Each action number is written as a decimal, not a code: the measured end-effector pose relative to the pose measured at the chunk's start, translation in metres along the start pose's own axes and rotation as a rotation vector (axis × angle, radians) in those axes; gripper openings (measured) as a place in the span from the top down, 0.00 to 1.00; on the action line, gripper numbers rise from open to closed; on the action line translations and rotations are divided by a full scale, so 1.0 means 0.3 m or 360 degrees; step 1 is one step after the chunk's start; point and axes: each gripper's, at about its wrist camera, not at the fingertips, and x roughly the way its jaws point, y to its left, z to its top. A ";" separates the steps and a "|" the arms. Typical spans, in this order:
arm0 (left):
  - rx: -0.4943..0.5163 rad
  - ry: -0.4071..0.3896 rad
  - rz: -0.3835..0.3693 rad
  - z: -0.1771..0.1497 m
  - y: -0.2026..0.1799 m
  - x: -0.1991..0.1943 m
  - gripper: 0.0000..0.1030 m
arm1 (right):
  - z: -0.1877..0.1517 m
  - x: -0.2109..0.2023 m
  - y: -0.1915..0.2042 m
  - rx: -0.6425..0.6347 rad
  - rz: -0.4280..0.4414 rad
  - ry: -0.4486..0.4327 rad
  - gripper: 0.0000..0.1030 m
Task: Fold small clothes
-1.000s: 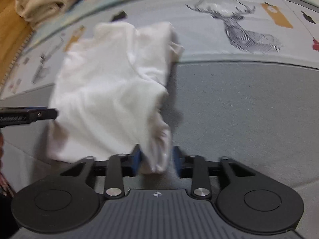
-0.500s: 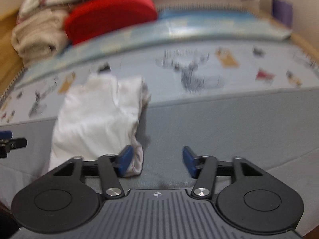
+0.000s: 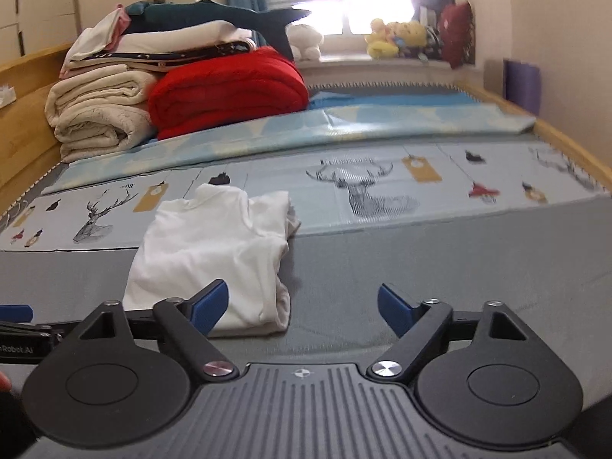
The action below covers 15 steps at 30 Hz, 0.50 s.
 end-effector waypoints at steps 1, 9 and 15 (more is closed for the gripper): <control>0.0005 0.0003 0.0019 -0.006 -0.002 0.007 0.00 | -0.004 0.006 0.012 -0.0027 -0.0013 -0.0013 0.23; -0.0028 0.0045 0.0058 -0.001 0.012 0.060 0.00 | -0.008 0.027 0.077 -0.0124 0.0001 -0.0022 0.21; -0.0035 0.0007 0.0071 0.000 0.016 0.052 0.00 | -0.021 0.052 0.127 -0.0182 0.0082 0.0083 0.15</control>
